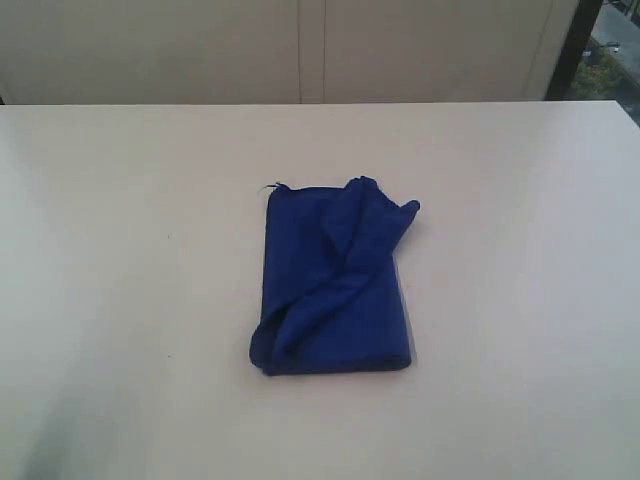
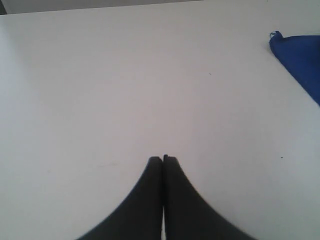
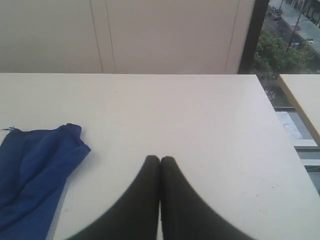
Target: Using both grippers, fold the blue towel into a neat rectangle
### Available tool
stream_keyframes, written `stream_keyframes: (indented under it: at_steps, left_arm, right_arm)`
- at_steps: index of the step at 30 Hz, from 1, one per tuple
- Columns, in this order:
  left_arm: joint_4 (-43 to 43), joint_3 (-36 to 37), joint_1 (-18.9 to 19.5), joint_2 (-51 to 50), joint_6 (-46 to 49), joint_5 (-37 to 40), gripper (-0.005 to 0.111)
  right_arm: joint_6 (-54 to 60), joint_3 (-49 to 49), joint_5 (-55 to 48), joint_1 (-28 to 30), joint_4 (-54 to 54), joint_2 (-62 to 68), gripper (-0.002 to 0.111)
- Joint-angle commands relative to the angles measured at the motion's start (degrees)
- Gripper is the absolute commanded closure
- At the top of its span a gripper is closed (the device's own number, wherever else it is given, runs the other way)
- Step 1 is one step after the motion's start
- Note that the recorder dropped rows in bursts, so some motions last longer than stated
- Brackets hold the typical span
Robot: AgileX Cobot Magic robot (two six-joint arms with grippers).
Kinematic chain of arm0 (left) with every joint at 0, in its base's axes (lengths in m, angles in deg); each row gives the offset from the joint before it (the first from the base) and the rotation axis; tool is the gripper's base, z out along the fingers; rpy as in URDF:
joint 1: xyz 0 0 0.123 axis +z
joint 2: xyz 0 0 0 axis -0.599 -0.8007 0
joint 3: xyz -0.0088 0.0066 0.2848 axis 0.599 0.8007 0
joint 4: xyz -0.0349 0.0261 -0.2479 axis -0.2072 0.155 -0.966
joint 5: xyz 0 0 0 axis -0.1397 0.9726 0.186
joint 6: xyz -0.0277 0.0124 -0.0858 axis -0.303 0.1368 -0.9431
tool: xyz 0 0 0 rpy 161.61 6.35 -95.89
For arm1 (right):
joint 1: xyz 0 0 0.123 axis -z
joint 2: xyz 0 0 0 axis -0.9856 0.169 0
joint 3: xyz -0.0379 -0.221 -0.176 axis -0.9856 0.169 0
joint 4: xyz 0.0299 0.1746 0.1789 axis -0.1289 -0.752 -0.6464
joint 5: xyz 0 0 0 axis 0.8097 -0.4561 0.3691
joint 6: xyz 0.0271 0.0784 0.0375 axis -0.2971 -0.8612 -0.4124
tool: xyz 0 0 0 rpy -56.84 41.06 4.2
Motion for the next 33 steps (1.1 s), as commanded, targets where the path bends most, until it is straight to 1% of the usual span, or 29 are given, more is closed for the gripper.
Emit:
stream_keyframes:
  at_steps: [1, 4, 10, 13, 17, 21, 26, 33]
  left_arm:
    - [-0.19, 0.33, 0.1, 0.25, -0.51, -0.16, 0.107]
    - [-0.19, 0.33, 0.1, 0.25, -0.51, -0.16, 0.107]
    - [-0.19, 0.33, 0.1, 0.25, -0.51, -0.16, 0.107]
    - [-0.19, 0.33, 0.1, 0.25, -0.51, -0.16, 0.107]
    - [-0.19, 0.33, 0.1, 0.25, -0.51, -0.16, 0.107]
    - [-0.19, 0.33, 0.1, 0.25, -0.51, -0.16, 0.107]
    - [-0.19, 0.33, 0.1, 0.25, -0.51, -0.16, 0.107]
    - [-0.19, 0.33, 0.1, 0.25, -0.51, -0.16, 0.107]
  right_arm:
    - [-0.92, 0.13, 1.44, 0.31, 0.31, 0.98, 0.108]
    - [-3.8, -1.02, -0.53, 0.31, 0.31, 4.42, 0.108]
    - [-3.7, -7.17, -4.57, 0.31, -1.98, 17.17, 0.108]
    - [-2.89, -11.48, -6.45, 0.31, -3.87, 23.64, 0.108]
    - [0.74, -16.28, -7.33, -0.03, -8.94, 31.92, 0.108]
    - [1.67, -18.63, -7.36, -2.9, -9.06, 39.99, 0.108]
    - [1.67, -22.44, -7.08, -8.81, -9.06, 50.3, 0.108]
    - [-0.09, -33.58, -7.54, -16.87, -9.06, 63.71, 0.108]
